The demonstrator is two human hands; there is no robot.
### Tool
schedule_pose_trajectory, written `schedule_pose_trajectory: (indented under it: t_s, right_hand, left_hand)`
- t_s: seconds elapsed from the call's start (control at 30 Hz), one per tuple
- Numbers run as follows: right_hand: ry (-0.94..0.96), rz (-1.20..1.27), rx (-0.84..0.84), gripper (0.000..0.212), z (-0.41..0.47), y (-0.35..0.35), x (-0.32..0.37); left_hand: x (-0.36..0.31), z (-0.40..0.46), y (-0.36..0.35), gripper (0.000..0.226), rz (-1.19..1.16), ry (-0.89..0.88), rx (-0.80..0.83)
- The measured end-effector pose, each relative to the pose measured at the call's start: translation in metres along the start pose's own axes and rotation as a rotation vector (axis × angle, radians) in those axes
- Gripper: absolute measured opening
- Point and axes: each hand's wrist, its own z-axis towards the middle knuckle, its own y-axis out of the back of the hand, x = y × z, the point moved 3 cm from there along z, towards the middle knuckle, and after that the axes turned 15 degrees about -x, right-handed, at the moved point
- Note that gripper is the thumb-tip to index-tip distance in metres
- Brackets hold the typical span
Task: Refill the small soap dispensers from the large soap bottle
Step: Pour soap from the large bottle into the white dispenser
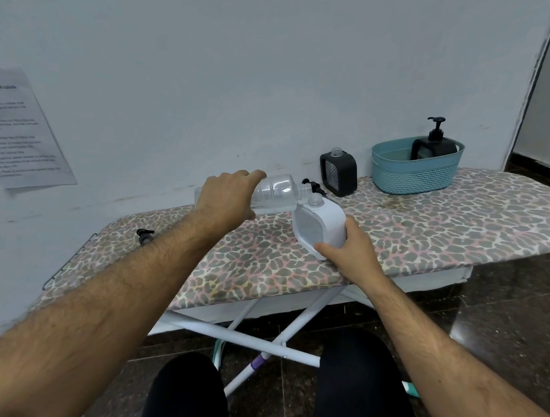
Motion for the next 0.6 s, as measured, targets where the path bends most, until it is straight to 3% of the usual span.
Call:
schedule_pose_trajectory:
  t_s: [0.6]
  right_hand:
    - [-0.007,0.027,-0.002,0.062,-0.0004,-0.0004,-0.0008]
  left_hand:
    - [0.0001,-0.0001,-0.0013,0.078,0.005,0.009,-0.001]
